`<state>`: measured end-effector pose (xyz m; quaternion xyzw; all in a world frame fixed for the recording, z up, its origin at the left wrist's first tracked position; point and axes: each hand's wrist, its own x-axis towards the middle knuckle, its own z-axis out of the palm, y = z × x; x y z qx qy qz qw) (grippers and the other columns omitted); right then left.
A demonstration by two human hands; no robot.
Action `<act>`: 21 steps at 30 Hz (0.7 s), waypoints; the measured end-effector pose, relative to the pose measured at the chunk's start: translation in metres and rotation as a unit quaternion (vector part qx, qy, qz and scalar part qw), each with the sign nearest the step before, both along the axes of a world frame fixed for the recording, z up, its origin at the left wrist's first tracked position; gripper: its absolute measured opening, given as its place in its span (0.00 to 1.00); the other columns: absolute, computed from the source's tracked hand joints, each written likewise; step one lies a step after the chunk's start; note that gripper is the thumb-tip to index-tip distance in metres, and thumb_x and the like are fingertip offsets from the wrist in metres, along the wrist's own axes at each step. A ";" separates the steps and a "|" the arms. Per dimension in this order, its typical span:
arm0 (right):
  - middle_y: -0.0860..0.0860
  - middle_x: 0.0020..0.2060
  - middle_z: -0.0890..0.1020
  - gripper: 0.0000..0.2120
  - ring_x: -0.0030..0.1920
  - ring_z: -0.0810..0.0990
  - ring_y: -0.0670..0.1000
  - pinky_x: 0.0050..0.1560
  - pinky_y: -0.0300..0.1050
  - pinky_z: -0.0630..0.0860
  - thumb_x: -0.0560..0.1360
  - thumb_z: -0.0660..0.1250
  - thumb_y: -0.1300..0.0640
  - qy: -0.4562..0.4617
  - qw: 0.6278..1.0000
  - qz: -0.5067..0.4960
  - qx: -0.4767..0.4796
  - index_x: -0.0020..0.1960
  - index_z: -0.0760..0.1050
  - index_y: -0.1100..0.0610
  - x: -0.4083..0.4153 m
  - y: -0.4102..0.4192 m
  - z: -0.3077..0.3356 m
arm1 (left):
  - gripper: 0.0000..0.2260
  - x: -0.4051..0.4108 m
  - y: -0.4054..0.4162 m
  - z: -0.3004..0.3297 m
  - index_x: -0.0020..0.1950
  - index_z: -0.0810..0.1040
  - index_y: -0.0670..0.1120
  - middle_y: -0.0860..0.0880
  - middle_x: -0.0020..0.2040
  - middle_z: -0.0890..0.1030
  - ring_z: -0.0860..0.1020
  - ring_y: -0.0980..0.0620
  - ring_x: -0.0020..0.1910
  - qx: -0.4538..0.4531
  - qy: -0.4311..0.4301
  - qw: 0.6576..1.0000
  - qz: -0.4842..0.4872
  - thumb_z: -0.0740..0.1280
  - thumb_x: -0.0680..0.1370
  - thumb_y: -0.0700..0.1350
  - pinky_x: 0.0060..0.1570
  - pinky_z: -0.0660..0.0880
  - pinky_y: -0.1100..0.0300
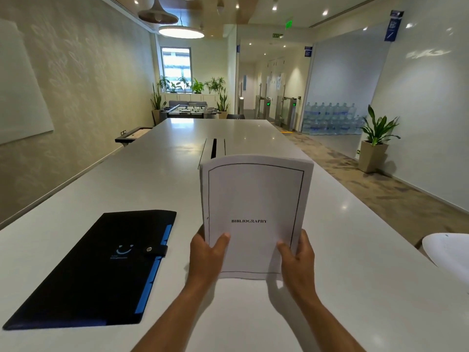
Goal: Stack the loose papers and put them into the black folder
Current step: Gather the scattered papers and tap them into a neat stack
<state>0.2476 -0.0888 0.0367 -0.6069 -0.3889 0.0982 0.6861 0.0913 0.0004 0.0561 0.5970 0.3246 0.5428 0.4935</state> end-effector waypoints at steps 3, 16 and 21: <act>0.31 0.48 0.80 0.14 0.50 0.79 0.36 0.46 0.27 0.75 0.75 0.64 0.60 -0.009 1.000 -0.002 0.012 0.54 0.72 0.42 -0.002 0.000 0.003 | 0.11 -0.002 0.004 0.000 0.52 0.77 0.52 0.57 0.47 0.82 0.82 0.61 0.46 0.006 -0.017 1.000 0.001 0.70 0.75 0.39 0.39 0.76 0.71; 0.41 0.45 0.79 0.11 0.42 0.80 0.38 0.37 0.26 0.74 0.75 0.63 0.63 -0.026 0.994 0.008 -0.109 0.55 0.71 0.52 0.007 0.003 -0.009 | 0.15 -0.006 0.014 -0.005 0.56 0.71 0.53 0.57 0.49 0.79 0.78 0.69 0.44 0.004 0.092 0.996 0.004 0.70 0.74 0.39 0.39 0.72 0.76; 0.42 0.41 0.77 0.15 0.39 0.76 0.38 0.30 0.23 0.70 0.73 0.62 0.67 -0.041 0.979 0.016 -0.198 0.56 0.69 0.52 0.010 0.002 -0.010 | 0.23 -0.008 0.025 -0.019 0.68 0.65 0.52 0.56 0.56 0.73 0.75 0.61 0.46 -0.079 0.155 0.985 0.019 0.69 0.75 0.43 0.40 0.71 0.71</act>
